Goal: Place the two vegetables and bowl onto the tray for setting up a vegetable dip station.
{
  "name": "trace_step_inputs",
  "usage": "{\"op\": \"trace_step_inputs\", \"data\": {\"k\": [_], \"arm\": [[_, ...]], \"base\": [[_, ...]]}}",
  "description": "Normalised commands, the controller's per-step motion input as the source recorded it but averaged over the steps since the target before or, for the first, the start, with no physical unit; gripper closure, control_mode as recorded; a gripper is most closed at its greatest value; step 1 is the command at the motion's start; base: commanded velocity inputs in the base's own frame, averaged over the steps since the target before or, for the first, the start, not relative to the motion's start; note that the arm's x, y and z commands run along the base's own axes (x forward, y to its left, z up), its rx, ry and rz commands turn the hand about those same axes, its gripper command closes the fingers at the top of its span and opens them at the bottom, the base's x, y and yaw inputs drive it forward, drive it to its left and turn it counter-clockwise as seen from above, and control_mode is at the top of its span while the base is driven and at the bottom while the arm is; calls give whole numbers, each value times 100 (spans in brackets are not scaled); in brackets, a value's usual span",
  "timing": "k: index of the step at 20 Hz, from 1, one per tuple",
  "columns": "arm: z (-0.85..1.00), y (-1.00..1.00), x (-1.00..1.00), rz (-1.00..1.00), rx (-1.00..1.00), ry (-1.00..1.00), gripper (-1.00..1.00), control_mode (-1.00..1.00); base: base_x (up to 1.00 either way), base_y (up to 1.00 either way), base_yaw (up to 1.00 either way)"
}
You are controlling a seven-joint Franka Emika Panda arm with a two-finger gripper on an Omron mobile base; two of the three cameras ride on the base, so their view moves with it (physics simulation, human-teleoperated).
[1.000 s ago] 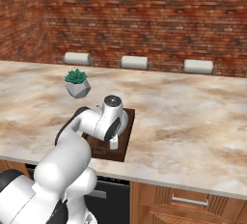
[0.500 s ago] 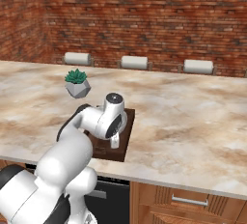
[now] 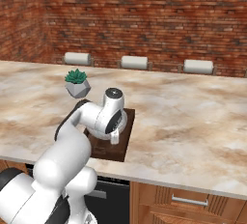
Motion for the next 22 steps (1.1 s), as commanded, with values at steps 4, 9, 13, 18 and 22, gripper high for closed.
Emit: {"op": "trace_step_inputs", "data": {"k": [4, 9, 13, 18, 22], "arm": [[65, -2, -3, 0, 0, 1, -100, -100], [61, -10, -24, 0, 0, 2, -100, -100], [63, -8, -22, 0, 0, 5, -100, -100], [54, -3, -23, 0, 0, 5, -100, -100], [38, 0, -41, 0, 0, 2, -100, -100]], "base": [[0, 0, 0], [0, 0, 0], [0, 0, 0], [0, 0, 0], [0, 0, 0]]}}
